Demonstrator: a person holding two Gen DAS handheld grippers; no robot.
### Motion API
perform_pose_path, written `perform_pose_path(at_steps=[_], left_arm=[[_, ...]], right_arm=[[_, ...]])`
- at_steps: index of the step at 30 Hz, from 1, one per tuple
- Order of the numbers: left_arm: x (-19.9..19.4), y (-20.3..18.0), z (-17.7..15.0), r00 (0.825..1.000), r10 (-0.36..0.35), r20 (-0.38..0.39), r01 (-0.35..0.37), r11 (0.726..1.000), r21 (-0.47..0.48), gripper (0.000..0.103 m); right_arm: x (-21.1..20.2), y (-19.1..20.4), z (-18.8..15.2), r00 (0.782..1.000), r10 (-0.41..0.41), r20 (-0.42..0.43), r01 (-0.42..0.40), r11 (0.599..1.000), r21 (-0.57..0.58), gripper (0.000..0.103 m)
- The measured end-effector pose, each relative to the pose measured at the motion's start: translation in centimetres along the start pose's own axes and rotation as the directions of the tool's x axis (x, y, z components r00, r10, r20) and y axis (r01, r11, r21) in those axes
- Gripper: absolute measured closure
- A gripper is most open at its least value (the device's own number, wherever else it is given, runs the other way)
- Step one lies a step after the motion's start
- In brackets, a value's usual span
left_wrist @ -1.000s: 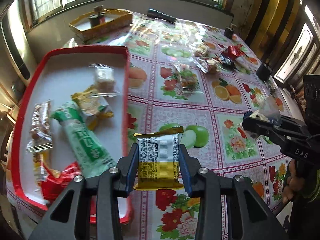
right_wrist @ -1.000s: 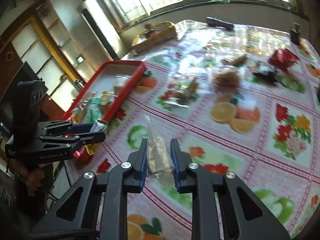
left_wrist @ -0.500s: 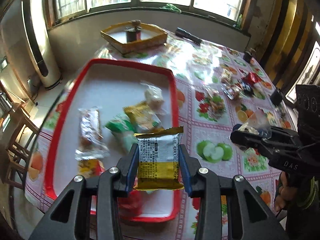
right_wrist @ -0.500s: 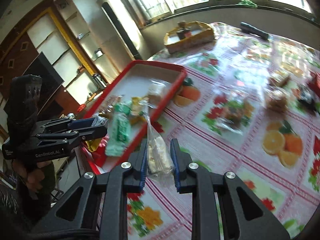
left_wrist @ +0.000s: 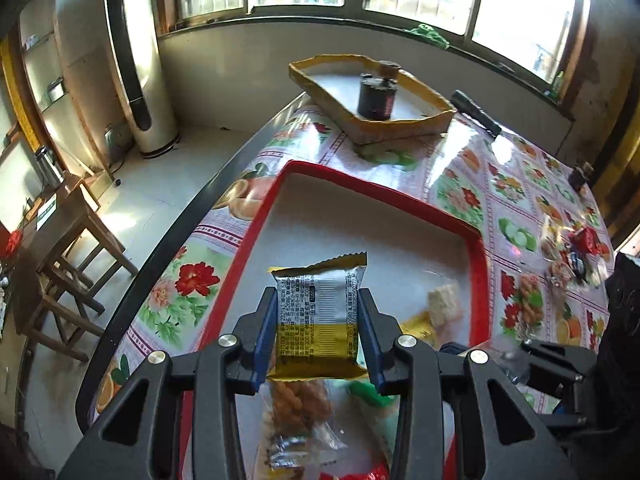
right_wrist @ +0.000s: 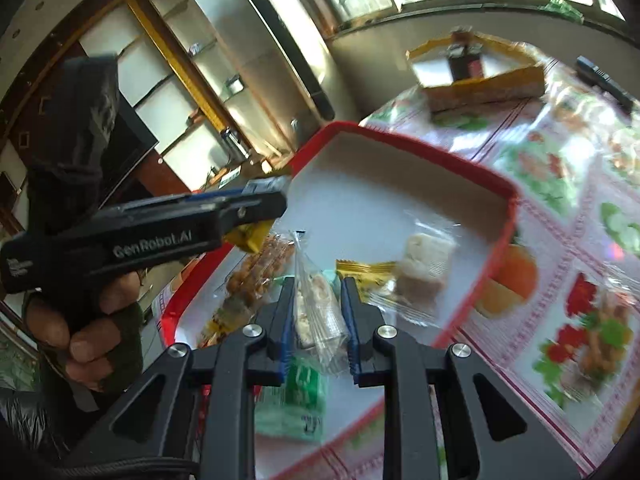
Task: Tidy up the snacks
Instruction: 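Open both grippers to drop the biscuit pack and rice cake into the tray, then move both tools back over the remaining snacks on the table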
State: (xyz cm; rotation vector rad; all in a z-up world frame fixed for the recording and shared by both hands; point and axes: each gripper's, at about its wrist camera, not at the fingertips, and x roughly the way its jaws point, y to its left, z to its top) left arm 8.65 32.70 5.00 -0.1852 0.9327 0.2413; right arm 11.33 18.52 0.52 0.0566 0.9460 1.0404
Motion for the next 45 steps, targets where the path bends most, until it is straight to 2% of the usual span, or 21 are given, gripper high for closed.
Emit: perform_pose_path(at_steps=[7,9,11,13,16,23,25,26,28,30,31,33,36,38,39,42,45], left_arm=[[1.8,-0.2,0.4,0.999,0.006,-0.035,-0.007,1.000,-0.005,0.064],[2.0,-0.1,0.4,0.999,0.007,-0.043,-0.007,1.000,-0.012,0.062],[2.0,0.1,0.4,0.999,0.014,-0.050,-0.015,1.000,-0.021,0.056],[1.5,0.2,0.3,0.999,0.019,-0.040,-0.020,0.999,-0.029,0.055],[0.5,0.3,0.1,1.000,0.016,-0.025,-0.018,0.998,-0.053,0.050],[-3.0,0.3,-1.0,0.999,0.017,0.038,-0.013,0.996,-0.091,0.049],[-4.0,0.3,-1.5,0.999,0.010,0.051,-0.005,0.994,-0.106,0.047],[-4.4,0.3,-1.8,0.998,0.004,0.056,0.002,0.993,-0.114,0.047],[-4.8,0.0,-2.2,0.998,-0.013,0.060,0.020,0.993,-0.118,0.047],[-5.0,-0.9,-2.7,0.998,-0.039,0.056,0.045,0.993,-0.109,0.047],[-5.0,-1.7,-3.1,0.997,-0.056,0.049,0.061,0.994,-0.096,0.047],[-4.9,-3.1,-3.7,0.996,-0.084,0.033,0.087,0.993,-0.081,0.047],[-4.7,-6.2,-5.0,0.988,-0.152,0.007,0.152,0.987,-0.053,0.047],[-4.4,-8.7,-6.0,0.983,-0.181,-0.014,0.181,0.983,-0.013,0.047],[-4.3,-9.9,-6.4,0.980,-0.197,-0.032,0.198,0.980,0.009,0.047],[-4.5,-13.5,-7.6,0.964,-0.254,-0.078,0.259,0.963,0.072,0.047],[-5.2,-16.6,-8.5,0.956,-0.279,-0.090,0.290,0.945,0.149,0.047]], right_arm=[[2.6,-1.7,0.4,0.997,0.069,-0.023,-0.067,0.995,0.071,0.075],[2.4,-1.8,0.5,0.998,0.053,-0.020,-0.052,0.997,0.066,0.067],[1.9,-1.7,0.5,0.998,0.058,-0.008,-0.057,0.996,0.069,0.054],[1.0,-1.7,0.4,0.999,0.048,0.010,-0.049,0.996,0.074,0.043],[-0.2,-1.4,0.3,0.998,0.050,0.035,-0.053,0.996,0.072,0.041],[-2.4,-0.7,0.1,0.996,0.050,0.080,-0.055,0.996,0.065,0.039],[-3.9,-0.2,-0.6,0.994,0.036,0.104,-0.043,0.997,0.058,0.038],[-4.8,0.0,-1.0,0.993,0.010,0.118,-0.017,0.999,0.051,0.035],[-6.7,0.0,-1.7,0.984,-0.088,0.158,0.080,0.995,0.056,0.025],[-9.0,-0.7,-2.7,0.962,-0.166,0.215,0.146,0.984,0.105,0.015],[-10.3,-1.3,-3.3,0.952,-0.183,0.244,0.153,0.979,0.135,0.008],[-12.9,-2.6,-4.6,0.937,-0.194,0.292,0.136,0.969,0.206,0.008],[-16.8,-4.6,-6.4,0.896,-0.236,0.376,0.123,0.945,0.302,0.008],[-19.6,-5.4,-7.7,0.845,-0.275,0.459,0.120,0.933,0.339,0.007],[-21.3,-5.9,-8.6,0.805,-0.290,0.517,0.096,0.925,0.369,0.007],[-25.5,-7.0,-10.8,0.699,-0.349,0.624,0.064,0.900,0.431,0.006],[-29.0,-8.1,-12.6,0.627,-0.427,0.652,0.104,0.875,0.473,0.006]])
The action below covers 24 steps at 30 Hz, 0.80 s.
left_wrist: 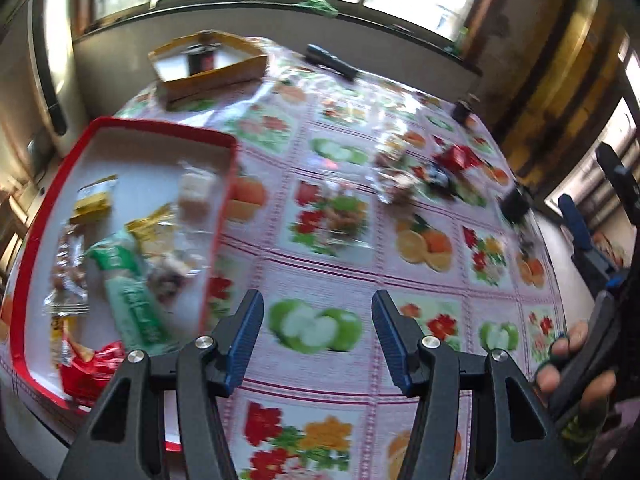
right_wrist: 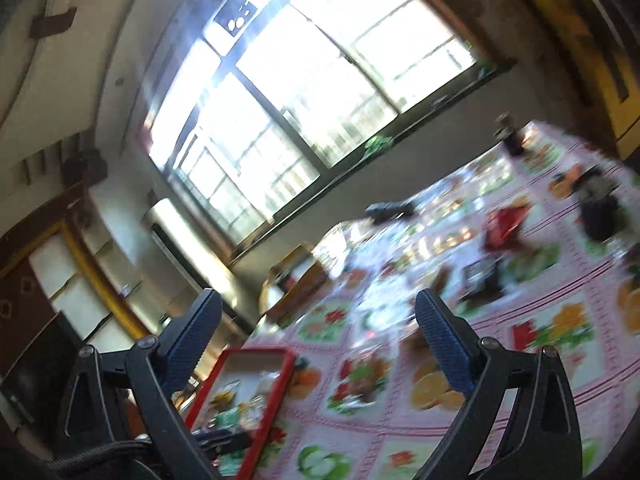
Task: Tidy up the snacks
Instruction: 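Move both tools back over the remaining snacks on the table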
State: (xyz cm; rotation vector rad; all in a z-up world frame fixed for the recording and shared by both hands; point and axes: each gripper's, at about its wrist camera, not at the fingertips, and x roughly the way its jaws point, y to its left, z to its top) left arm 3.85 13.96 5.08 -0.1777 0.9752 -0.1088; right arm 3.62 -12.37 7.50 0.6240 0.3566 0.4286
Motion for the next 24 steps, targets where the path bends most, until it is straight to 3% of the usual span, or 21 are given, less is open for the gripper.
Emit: perform_pose_path(at_steps=[3,7,9,12,13,18,19,22,24], left_arm=[[0.6,-2.1,0.1,1.000,-0.005,-0.012,0.005,0.999,0.052,0.047],[1.3,-3.3,0.5,1.000,0.009,-0.016,-0.008,0.997,0.074,0.047],[1.9,-3.8,0.7,1.000,0.020,-0.022,-0.018,0.997,0.080,0.047],[2.4,-4.0,1.1,0.999,0.035,-0.025,-0.033,0.995,0.090,0.047],[2.7,-4.2,1.2,0.999,0.042,-0.027,-0.040,0.994,0.097,0.047],[4.7,-4.6,2.5,0.996,0.072,-0.046,-0.066,0.989,0.132,0.047],[5.2,-4.6,2.8,0.996,0.074,-0.049,-0.067,0.988,0.136,0.047],[6.3,-4.5,3.4,0.994,0.084,-0.066,-0.075,0.989,0.126,0.047],[6.8,-4.4,3.6,0.994,0.080,-0.072,-0.071,0.990,0.118,0.047]], right_arm=[[-2.2,-2.6,1.4,0.998,-0.042,0.038,0.041,0.999,0.020,0.006],[-3.0,-6.0,2.1,0.987,-0.149,-0.053,0.149,0.989,-0.003,0.006],[-2.8,-7.8,1.7,0.958,-0.259,-0.120,0.262,0.965,0.006,0.006],[-1.8,-9.4,0.5,0.922,-0.345,-0.176,0.344,0.938,-0.037,0.006],[-1.3,-9.7,0.2,0.911,-0.360,-0.201,0.350,0.933,-0.084,0.006],[1.5,-8.7,-0.5,0.904,-0.320,-0.284,0.266,0.941,-0.211,0.006],[2.4,-8.8,-0.5,0.893,-0.322,-0.313,0.259,0.939,-0.226,0.006],[3.8,-9.2,-0.3,0.855,-0.376,-0.357,0.287,0.916,-0.279,0.006],[3.1,-10.1,0.2,0.855,-0.390,-0.343,0.305,0.911,-0.277,0.006]])
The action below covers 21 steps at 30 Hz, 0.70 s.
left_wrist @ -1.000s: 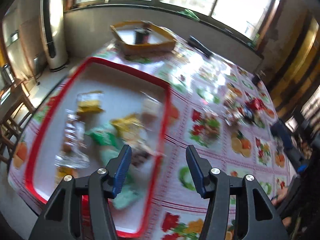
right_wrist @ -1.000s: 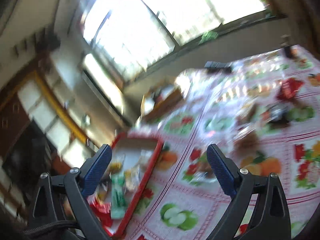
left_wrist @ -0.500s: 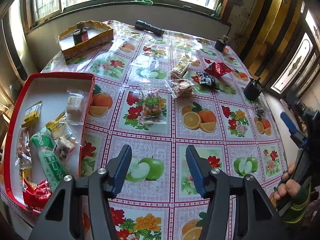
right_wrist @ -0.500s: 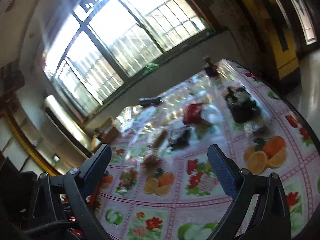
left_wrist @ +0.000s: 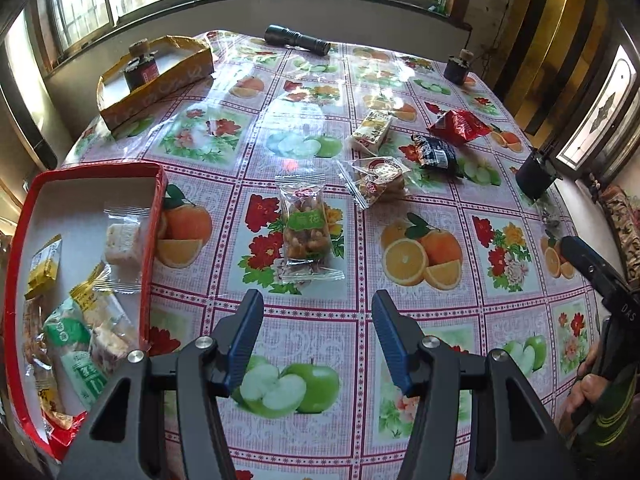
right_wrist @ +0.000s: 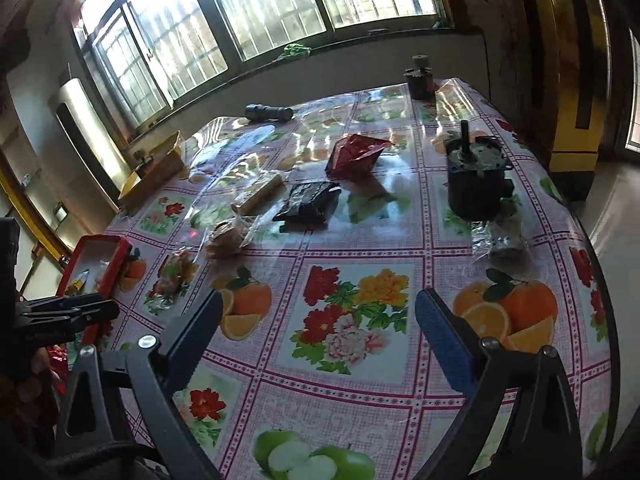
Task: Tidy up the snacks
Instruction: 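Move both tools back over the remaining snacks on the table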
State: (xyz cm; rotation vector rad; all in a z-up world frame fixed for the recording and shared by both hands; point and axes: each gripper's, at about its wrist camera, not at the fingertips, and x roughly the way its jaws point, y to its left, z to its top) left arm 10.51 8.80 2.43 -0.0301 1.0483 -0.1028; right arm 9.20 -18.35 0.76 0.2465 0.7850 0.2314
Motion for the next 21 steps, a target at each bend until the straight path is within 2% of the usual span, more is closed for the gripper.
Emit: perform_pose_path(at_steps=[3,7,11,14,19,21], left_arm=[[0.8,-0.3,0.8,1.000,0.002,0.002,-0.002,1.000,0.004,0.046],[2.8,-2.0,3.1,0.999,0.020,0.028,-0.022,0.995,0.099,0.042],[5.2,-3.2,5.8,0.997,0.053,0.048,-0.060,0.982,0.179,0.042],[6.9,-3.8,7.6,0.999,0.024,0.031,-0.030,0.974,0.225,0.042],[9.2,-4.9,9.7,1.000,0.011,0.006,-0.013,0.968,0.249,0.042],[9.8,-5.3,10.1,1.000,-0.019,-0.006,0.020,0.966,0.259,0.042]], right_arm=[[-0.9,-3.3,0.4,0.997,-0.078,0.019,0.077,0.996,0.047,0.006],[-0.1,-7.2,1.3,0.989,-0.148,-0.017,0.149,0.985,0.087,0.006],[1.7,-7.4,2.6,0.980,-0.196,-0.026,0.197,0.980,0.004,0.006],[3.1,-7.4,3.7,0.969,-0.247,-0.029,0.245,0.968,-0.058,0.006],[5.9,-9.2,4.7,0.960,-0.262,-0.103,0.255,0.964,-0.076,0.006],[6.6,-9.5,4.6,0.959,-0.251,-0.130,0.243,0.967,-0.079,0.006]])
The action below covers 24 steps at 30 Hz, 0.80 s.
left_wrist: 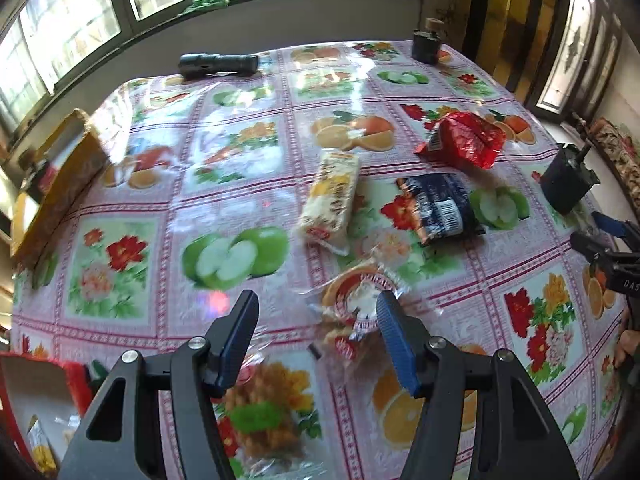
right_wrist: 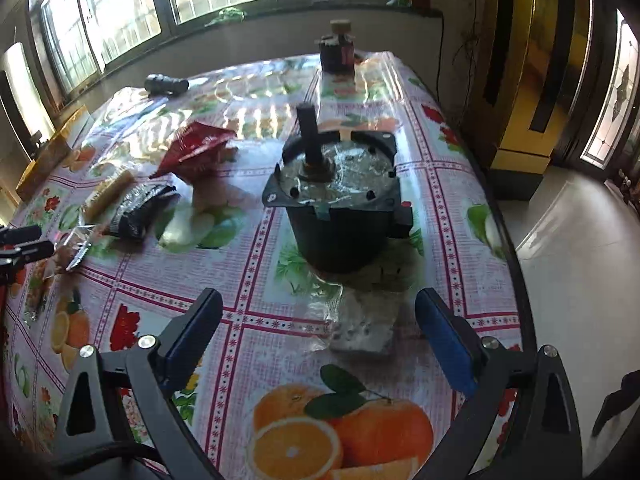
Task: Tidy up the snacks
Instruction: 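Move both tools back over the remaining snacks on the table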
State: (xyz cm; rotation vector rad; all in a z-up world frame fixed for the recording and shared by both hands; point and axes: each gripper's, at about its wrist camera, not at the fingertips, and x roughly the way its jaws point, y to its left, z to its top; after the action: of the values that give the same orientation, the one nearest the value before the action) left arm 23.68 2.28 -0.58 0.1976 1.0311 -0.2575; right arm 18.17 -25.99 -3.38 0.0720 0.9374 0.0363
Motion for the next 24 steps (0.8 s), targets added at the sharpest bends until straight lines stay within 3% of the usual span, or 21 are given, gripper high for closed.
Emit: perform_pose_path(at_steps=[4,6,8,11,17,20,24], left_arm=[[1.3,-1.1,0.6,0.998,-0.051,-0.020,0.052,0.998,0.025,0.037],[1.7,-1.2,0.6,0.997,-0.074,-0.035,0.074,0.997,0.020,0.036],[1.8,-1.4,0.2,0.987,-0.139,-0.076,0.142,0.990,0.026,0.036],[1.2,-2.0,-0.6,0.972,-0.206,-0.113,0.212,0.976,0.050,0.036],[0.3,-1.9,-0.3,0.966,-0.243,-0.087,0.246,0.969,0.033,0.035],[1.3,-1.5,-0.3,0.948,-0.279,-0.151,0.275,0.960,-0.049,0.035],[1.1,-0.2,-1.2,0.946,-0.298,-0.125,0.260,0.932,-0.253,0.035]], right_arm=[[-0.3,1.2,-0.3,0.992,0.125,-0.012,-0.126,0.991,-0.041,0.006],[-0.6,2.0,-0.7,0.978,0.206,-0.039,-0.208,0.976,-0.062,0.006],[-1.4,2.7,-1.2,0.960,0.278,-0.042,-0.280,0.957,-0.072,0.007],[-2.8,2.5,-1.6,0.954,0.298,-0.008,-0.298,0.952,-0.067,0.007],[-2.4,1.9,-1.0,0.960,0.278,-0.012,-0.279,0.958,-0.069,0.007],[-1.7,2.6,-0.6,0.957,0.290,-0.020,-0.291,0.952,-0.099,0.007],[-1.2,3.8,-0.3,0.957,0.290,-0.023,-0.290,0.943,-0.165,0.007]])
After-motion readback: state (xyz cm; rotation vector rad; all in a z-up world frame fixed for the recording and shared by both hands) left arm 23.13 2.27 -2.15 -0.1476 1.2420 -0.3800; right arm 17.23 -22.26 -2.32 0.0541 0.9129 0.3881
